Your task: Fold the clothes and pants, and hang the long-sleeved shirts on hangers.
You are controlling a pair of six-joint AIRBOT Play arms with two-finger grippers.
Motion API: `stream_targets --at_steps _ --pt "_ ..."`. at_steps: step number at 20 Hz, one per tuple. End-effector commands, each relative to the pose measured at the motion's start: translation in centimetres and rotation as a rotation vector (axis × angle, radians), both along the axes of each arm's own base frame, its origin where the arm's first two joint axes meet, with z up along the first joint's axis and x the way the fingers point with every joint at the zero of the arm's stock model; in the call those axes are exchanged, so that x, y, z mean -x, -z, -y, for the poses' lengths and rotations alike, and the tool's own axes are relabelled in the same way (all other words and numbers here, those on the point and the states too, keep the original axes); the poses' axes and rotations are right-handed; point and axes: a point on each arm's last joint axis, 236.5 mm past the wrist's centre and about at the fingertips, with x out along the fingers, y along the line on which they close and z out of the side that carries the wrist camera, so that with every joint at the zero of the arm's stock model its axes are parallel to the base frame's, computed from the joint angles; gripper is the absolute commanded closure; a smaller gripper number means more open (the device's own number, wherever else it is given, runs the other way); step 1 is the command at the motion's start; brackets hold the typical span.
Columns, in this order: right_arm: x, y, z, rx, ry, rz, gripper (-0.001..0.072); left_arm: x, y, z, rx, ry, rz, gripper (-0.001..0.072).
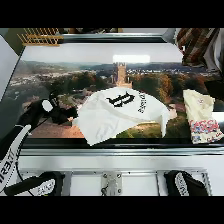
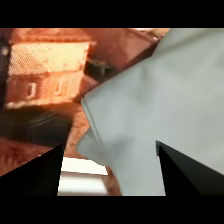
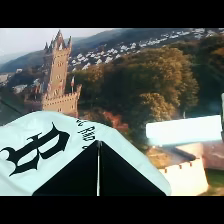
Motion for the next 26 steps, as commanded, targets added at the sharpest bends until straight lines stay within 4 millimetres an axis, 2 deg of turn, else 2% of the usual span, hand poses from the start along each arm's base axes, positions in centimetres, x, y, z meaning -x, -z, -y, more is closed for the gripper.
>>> stream_targets --at_steps 1,3,4,5,6,8,9,11,12,13,14,15,18,23,24,26 --pt "0.3 0.5 -0.5 -0.008 -0.022 -0.025 0.0698 -1.0 1.9 1.9 0.019 0.039 -0.041 0.0091" --pt "0.3 0.5 -0.5 -0.008 -0.022 -0.025 0.0698 -2.8 2.0 3.2 0.019 0.070 -0.026 0.0093" --pt "0.3 0.5 -0.5 -0.008 -0.022 -0.025 0.0698 -4.3 1.6 3.6 0.022 0.071 -0.001 0.0215" --pt "0.3 0.5 -0.5 -0.008 -0.022 -0.025 0.0698 -6.4 0.5 3.7 0.018 0.073 0.053 0.0601" --pt "0.3 0.5 -0.5 -0.008 -0.022 -0.025 0.0698 -9.1 -1.3 3.6 0.017 0.069 0.136 0.0702" --pt "0.3 0.5 -0.5 -0.008 -0.022 -0.025 0.0698 -15.4 -7.5 2.2 0.023 0.014 0.347 0.0702" --pt "0.3 0.5 -0.5 -0.008 -0.022 -0.025 0.0698 -17.6 -10.7 1.4 0.024 -0.001 0.425 0.0703" --pt "0.3 0.5 -0.5 -0.008 -0.022 -0.025 0.0698 -20.2 -16.3 -0.3 -0.005 0.031 0.547 0.0702" --pt "0.3 0.5 -0.5 -0.008 -0.022 -0.025 0.0698 -20.4 -17.9 -1.0 -0.015 0.041 0.563 0.0597" --pt "0.3 0.5 -0.6 -0.008 -0.024 -0.027 0.0698 -20.1 -18.5 -1.8 -0.015 0.040 0.541 0.0156" --pt "0.4 0.6 -0.7 -0.010 -0.028 -0.032 0.0698 -19.1 -18.2 -2.5 -0.007 0.029 0.488 -0.0003" --pt "0.6 0.8 -0.9 -0.012 -0.038 -0.043 0.0698 -17.6 -17.2 -3.2 -0.004 0.034 0.409 0.0097" --pt "1.3 1.5 -1.6 -0.021 -0.071 -0.081 0.0698 -12.6 -13.0 -4.9 0.005 -0.012 0.260 0.0099" --pt "1.6 1.8 -2.0 -0.025 -0.085 -0.097 0.0697 -1.0 -3.8 -6.3 0.043 -0.249 0.051 0.0099" --pt "1.5 1.8 -2.0 -0.025 -0.085 -0.096 0.0698 0.8 -2.2 -6.2 0.057 -0.316 0.025 0.0099" --pt "1.6 1.8 -2.0 -0.026 -0.085 -0.097 0.0698 2.6 -0.2 -6.0 0.082 -0.437 0.020 0.0099"
